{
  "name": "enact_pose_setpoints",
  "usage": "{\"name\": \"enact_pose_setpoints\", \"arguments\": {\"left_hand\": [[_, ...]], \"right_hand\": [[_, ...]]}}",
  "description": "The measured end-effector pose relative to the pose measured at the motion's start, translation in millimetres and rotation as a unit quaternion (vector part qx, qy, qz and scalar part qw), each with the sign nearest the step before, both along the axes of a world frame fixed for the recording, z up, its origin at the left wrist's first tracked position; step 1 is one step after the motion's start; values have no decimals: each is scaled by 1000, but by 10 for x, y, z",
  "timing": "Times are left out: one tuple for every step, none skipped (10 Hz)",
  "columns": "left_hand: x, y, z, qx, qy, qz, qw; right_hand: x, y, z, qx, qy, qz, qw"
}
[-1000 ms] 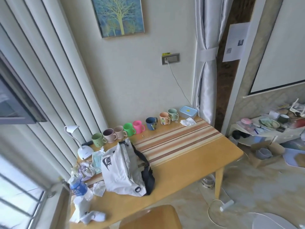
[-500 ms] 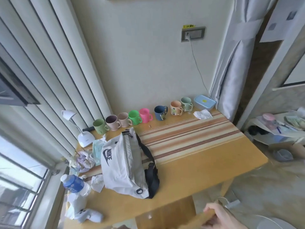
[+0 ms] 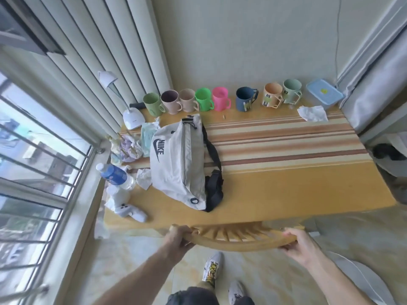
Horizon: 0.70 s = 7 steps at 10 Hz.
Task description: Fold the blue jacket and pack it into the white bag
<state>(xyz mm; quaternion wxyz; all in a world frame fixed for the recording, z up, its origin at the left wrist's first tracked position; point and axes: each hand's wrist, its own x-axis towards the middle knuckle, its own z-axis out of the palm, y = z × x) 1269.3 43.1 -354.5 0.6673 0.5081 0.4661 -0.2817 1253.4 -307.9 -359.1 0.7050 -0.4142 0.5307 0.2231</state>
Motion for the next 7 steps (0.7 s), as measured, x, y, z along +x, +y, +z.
{"name": "enact_pose_setpoints", "arguments": {"left_hand": [[-37,60,-125,29,9,35,999],[-22,19,-67,62,3,38,997],[-45,-33,61,112,-9,31,993],[-193,-45,172,136,-33,15,990],[-484,-40,365,114,-69,4,991],[-855,-33,501,118,-96,-6,988],[-1198,17,613,136,-104,-19,985]], "right_hand": [[-48,42,1,-3,-13,9,1000],[-32,23,0,1,-8,6,1000],[-66,22,47,-15,-8,9,1000],[-141,1,123,-15,-26,4,1000],[-238,-5,261,-8,-48,4,999],[-409,-27,326,-8,-75,-3,997],[-629,-34,411,-28,-94,3,995]]}}
